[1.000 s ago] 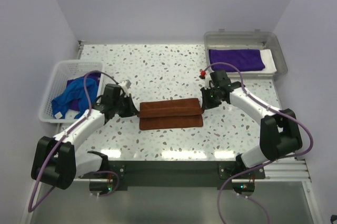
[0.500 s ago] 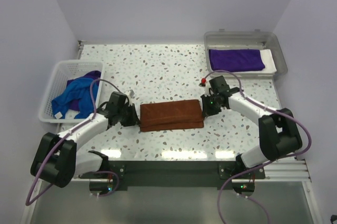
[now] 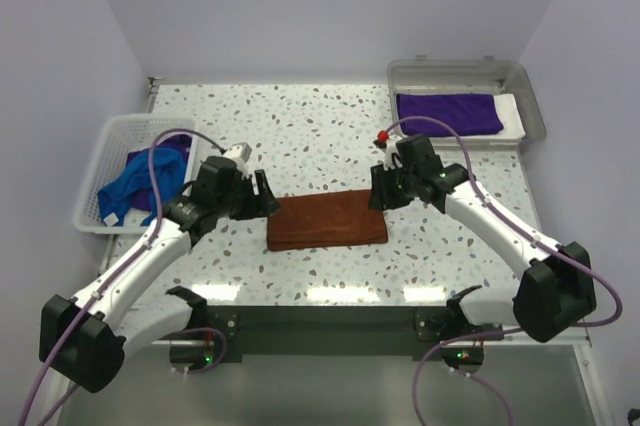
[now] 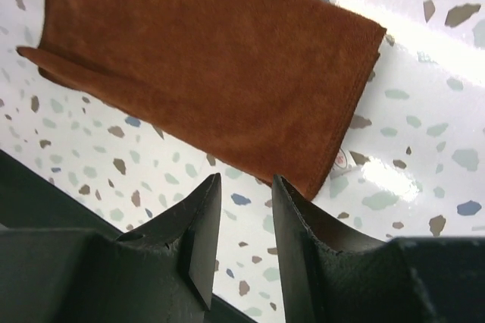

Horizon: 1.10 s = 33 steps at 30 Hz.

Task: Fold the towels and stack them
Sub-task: Fold the towel

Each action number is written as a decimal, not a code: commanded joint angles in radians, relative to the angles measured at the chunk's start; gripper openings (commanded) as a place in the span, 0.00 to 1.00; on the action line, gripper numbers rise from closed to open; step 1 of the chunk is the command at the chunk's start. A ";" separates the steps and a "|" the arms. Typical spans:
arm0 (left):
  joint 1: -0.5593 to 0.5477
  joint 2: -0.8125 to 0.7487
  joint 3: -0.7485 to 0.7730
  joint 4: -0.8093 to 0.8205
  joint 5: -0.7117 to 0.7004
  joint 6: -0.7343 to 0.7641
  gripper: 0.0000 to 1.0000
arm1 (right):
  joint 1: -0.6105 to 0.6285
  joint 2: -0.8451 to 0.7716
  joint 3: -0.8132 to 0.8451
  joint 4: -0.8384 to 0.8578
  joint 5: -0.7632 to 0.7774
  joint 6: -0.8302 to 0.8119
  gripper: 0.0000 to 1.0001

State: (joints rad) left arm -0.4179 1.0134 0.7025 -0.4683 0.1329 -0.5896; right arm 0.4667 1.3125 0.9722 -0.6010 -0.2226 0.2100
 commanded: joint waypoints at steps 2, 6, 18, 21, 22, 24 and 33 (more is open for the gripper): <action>-0.087 0.080 0.123 0.043 -0.027 -0.059 0.68 | 0.026 0.013 0.025 0.072 0.011 0.092 0.36; -0.234 0.236 0.183 0.082 -0.116 -0.082 0.59 | 0.042 0.080 -0.013 0.167 0.019 0.135 0.34; -0.317 0.372 -0.156 0.226 -0.151 -0.229 0.37 | 0.043 0.151 -0.294 0.317 0.137 0.200 0.31; -0.318 0.343 -0.193 0.195 -0.174 -0.245 0.35 | 0.043 0.137 -0.328 0.307 0.175 0.207 0.30; -0.317 0.323 -0.198 0.189 -0.180 -0.245 0.35 | 0.041 0.127 -0.332 0.296 0.184 0.209 0.30; -0.317 0.301 -0.195 0.157 -0.190 -0.246 0.35 | 0.041 0.091 -0.323 0.251 0.209 0.200 0.31; -0.317 0.139 -0.054 0.005 -0.243 -0.234 0.55 | 0.041 -0.030 -0.169 0.136 0.226 0.117 0.38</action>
State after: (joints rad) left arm -0.7345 1.1954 0.5686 -0.3717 -0.0509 -0.8276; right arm 0.5095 1.3075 0.7109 -0.4366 -0.0341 0.3721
